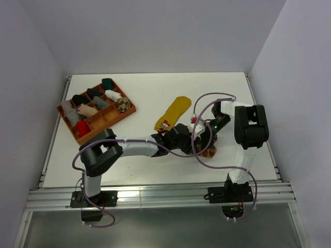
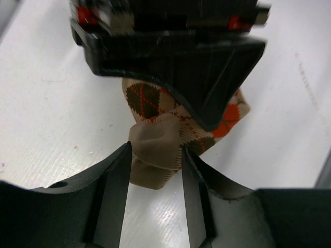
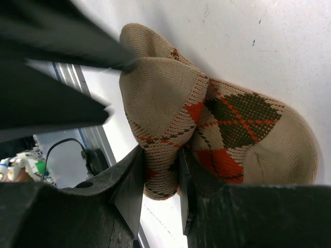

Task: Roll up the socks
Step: Roll the sock at the center of the board.

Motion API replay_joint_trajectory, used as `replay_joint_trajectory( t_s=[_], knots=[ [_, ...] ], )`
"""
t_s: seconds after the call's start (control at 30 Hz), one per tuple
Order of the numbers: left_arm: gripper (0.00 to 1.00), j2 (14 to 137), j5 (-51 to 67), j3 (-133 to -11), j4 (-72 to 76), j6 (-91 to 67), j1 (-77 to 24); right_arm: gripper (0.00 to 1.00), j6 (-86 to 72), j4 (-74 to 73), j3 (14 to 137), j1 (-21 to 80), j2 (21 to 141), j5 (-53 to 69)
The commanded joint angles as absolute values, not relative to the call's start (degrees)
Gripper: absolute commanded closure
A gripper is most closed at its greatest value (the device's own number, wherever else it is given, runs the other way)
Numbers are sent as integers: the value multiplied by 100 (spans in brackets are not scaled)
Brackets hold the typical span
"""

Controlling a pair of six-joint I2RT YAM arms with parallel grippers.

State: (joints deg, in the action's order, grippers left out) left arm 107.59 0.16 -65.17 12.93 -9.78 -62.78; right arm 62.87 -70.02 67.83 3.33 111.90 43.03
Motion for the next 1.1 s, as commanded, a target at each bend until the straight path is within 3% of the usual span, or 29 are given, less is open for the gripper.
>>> replay_joint_trajectory(
  t_s=[0.0,0.17,0.63,0.73,0.77,0.87,0.93,1.07],
  knots=[
    [52,10960,70,-6644,1582,-387,-6346,64,6372,-7128,6961,299,11382,4131],
    [46,11223,167,-6829,1555,-132,-6425,65,6328,-7128,7040,299,11434,4105],
    [47,11610,1239,-6996,1530,-641,-6425,65,6179,-6935,7005,308,11444,4025],
    [56,11759,1362,-7179,1328,-860,-6416,64,6135,-6838,6952,316,11365,3990],
    [72,11803,1397,-7250,1144,-905,-6425,63,6083,-6803,6926,308,11338,3964],
    [95,11962,1362,-7479,871,-1054,-6416,60,5994,-6601,6847,316,11206,3920],
    [100,12041,1318,-7610,599,-1107,-6425,53,5907,-6391,6724,308,11005,3902],
    [100,12085,1204,-7699,238,-1081,-6416,42,5679,-6056,6522,299,10565,3902]
  ],
)
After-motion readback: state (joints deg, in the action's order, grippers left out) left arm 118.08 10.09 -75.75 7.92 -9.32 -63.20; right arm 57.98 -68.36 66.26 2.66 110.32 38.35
